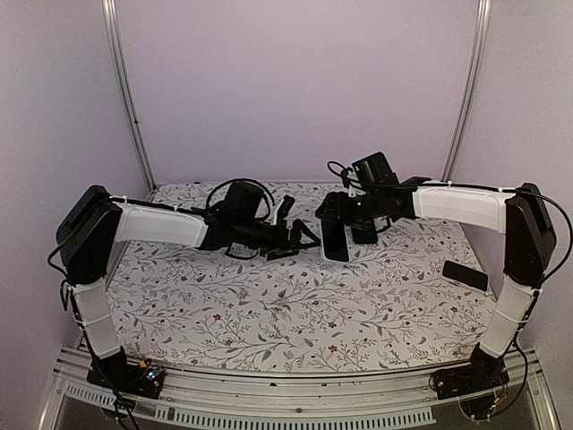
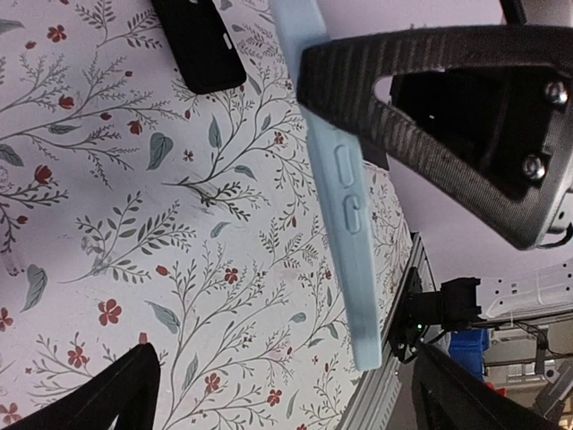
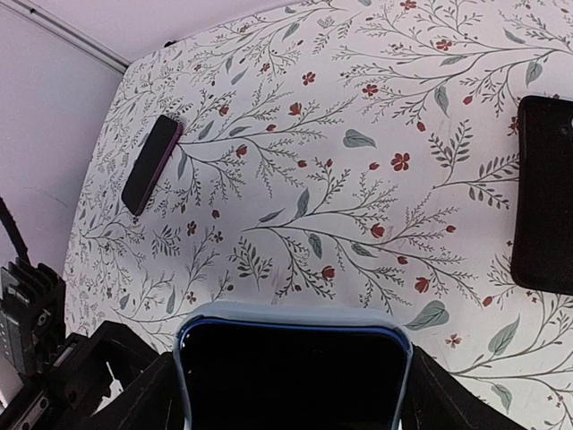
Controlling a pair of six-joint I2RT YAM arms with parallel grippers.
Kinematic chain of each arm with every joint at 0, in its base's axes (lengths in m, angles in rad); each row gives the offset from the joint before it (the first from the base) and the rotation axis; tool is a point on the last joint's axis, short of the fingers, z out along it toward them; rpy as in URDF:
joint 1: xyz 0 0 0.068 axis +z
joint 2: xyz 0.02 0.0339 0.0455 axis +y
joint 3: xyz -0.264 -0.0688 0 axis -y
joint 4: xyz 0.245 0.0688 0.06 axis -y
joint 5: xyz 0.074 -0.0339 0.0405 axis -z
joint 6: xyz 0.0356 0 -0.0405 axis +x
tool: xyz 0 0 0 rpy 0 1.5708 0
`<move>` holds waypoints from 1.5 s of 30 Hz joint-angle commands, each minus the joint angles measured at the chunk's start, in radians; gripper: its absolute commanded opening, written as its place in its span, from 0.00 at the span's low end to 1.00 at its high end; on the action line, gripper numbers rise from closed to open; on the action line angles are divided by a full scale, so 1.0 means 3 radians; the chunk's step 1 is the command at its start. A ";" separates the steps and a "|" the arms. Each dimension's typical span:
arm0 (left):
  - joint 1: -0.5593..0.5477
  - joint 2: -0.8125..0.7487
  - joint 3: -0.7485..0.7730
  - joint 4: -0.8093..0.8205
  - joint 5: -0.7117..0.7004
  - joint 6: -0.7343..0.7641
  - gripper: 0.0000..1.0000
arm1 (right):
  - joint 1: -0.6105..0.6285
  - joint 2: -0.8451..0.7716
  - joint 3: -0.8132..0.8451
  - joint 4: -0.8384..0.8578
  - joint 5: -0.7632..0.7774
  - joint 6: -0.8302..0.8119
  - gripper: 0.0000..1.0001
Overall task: Take the phone out of the phone case
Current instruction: Pass from the right arm to the left
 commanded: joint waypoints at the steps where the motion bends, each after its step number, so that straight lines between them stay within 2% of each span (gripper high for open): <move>1: -0.0084 0.0052 0.0132 0.0121 -0.0054 -0.0026 0.99 | 0.0082 -0.0173 0.0148 0.0238 -0.0075 0.0160 0.32; 6: -0.0112 0.0115 0.0217 0.0081 -0.0121 -0.0047 0.96 | 0.0171 -0.0154 0.0205 0.0263 -0.0011 0.0224 0.32; 13: -0.0156 0.0193 0.0320 0.0027 -0.0159 -0.0069 0.79 | 0.0295 -0.0138 0.0233 0.0312 0.0107 0.0296 0.31; 21: -0.0170 0.0151 0.0269 0.0064 -0.0197 -0.0171 0.49 | 0.0334 -0.0190 0.0149 0.0391 0.0350 0.0404 0.29; 26: -0.0167 0.0080 0.0200 0.0123 -0.0173 -0.0210 0.47 | 0.0337 -0.0306 0.0077 0.0440 0.0642 0.0416 0.30; 33: -0.0185 0.0040 0.0190 0.0124 -0.0134 -0.0242 0.45 | 0.0336 -0.0354 0.0052 0.0485 0.0759 0.0420 0.30; 41: -0.0183 0.0012 0.0125 0.0140 -0.0112 -0.0307 0.30 | 0.0335 -0.0381 0.0021 0.0494 0.0853 0.0418 0.30; 45: -0.0185 -0.0007 0.0120 0.0132 -0.0119 -0.0303 0.16 | 0.0336 -0.0393 0.0016 0.0503 0.0863 0.0406 0.30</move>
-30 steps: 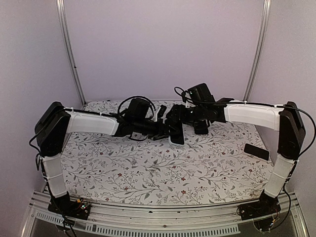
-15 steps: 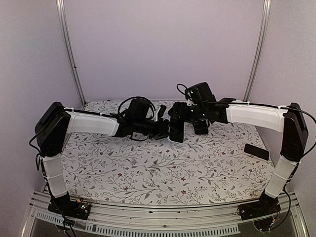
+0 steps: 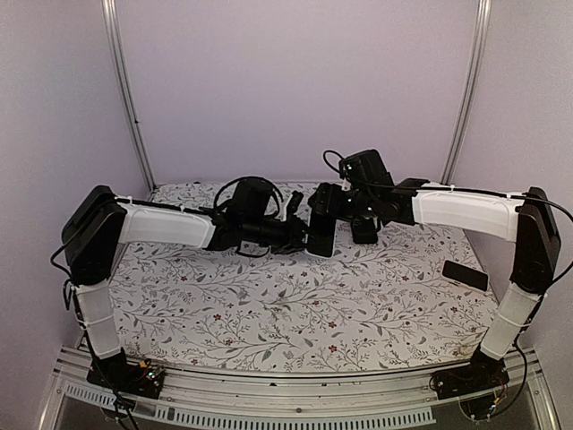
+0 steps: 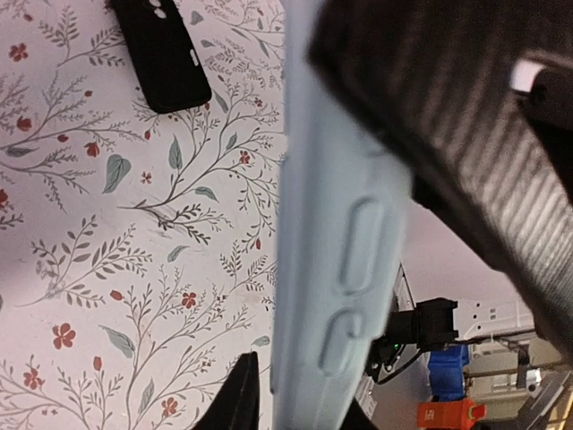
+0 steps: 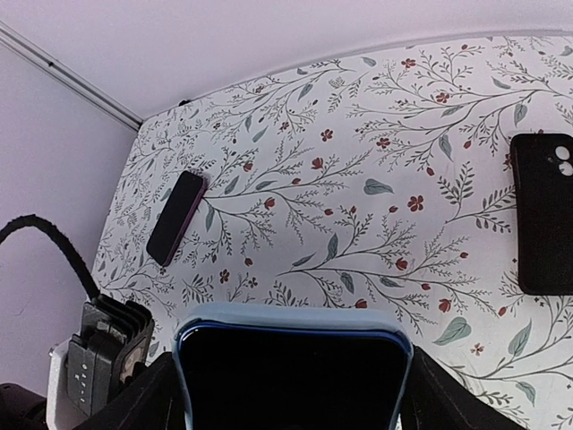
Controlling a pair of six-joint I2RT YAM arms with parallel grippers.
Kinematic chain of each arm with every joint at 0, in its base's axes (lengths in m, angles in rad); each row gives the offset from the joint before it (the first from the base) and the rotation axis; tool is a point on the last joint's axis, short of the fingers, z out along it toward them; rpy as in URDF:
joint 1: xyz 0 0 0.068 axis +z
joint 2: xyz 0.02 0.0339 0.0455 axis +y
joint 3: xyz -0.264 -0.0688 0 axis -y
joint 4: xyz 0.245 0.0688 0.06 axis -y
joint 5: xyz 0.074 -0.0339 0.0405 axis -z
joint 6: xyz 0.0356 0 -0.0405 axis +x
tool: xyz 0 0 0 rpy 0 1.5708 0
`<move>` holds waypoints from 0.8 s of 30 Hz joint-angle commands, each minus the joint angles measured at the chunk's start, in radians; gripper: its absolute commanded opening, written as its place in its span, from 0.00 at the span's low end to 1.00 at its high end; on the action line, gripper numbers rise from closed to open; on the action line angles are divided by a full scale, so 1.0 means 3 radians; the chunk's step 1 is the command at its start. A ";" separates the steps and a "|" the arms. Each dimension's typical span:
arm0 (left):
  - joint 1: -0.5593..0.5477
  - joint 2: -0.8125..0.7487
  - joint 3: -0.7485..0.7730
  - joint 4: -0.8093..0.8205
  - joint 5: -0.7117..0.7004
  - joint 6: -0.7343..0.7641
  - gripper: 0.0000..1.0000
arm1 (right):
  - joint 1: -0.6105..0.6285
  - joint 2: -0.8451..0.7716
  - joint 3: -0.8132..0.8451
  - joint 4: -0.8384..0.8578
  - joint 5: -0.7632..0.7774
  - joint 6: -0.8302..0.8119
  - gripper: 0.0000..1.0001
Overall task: Take the phone out of the phone case
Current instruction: Pass from the right arm to the left
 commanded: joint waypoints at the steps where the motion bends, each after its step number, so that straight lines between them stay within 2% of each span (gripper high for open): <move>1: -0.0033 -0.0109 -0.0064 -0.0052 -0.0006 0.0016 0.10 | 0.0006 -0.0227 0.0004 0.0268 0.0107 0.0024 0.31; 3: -0.0033 -0.0121 -0.0057 -0.0056 -0.0013 0.0038 0.00 | 0.0003 -0.0224 0.0003 0.0280 0.0082 0.0012 0.31; 6: -0.0030 -0.0133 -0.0036 -0.0077 -0.0003 0.0106 0.00 | 0.0005 -0.0237 0.0008 0.0288 0.0032 -0.0045 0.35; 8: -0.0028 -0.0153 -0.0026 -0.0087 0.0012 0.0178 0.00 | -0.0001 -0.0252 0.0003 0.0295 -0.0007 -0.0106 0.42; 11: -0.0010 -0.0181 0.0014 -0.0118 0.0052 0.0336 0.00 | -0.0001 -0.0292 -0.0008 0.0305 -0.0082 -0.0227 0.60; 15: 0.0028 -0.0208 0.0048 -0.0104 0.0232 0.0535 0.00 | -0.0013 -0.0411 -0.0084 0.0393 -0.0249 -0.0431 0.89; 17: 0.0054 -0.0218 0.0049 -0.0084 0.0340 0.0610 0.00 | -0.0049 -0.0476 -0.0141 0.0436 -0.0329 -0.0523 0.98; 24: 0.0174 -0.0305 -0.0020 0.0044 0.0597 0.0741 0.00 | -0.0283 -0.0865 -0.0506 0.0800 -0.0901 -0.0701 0.99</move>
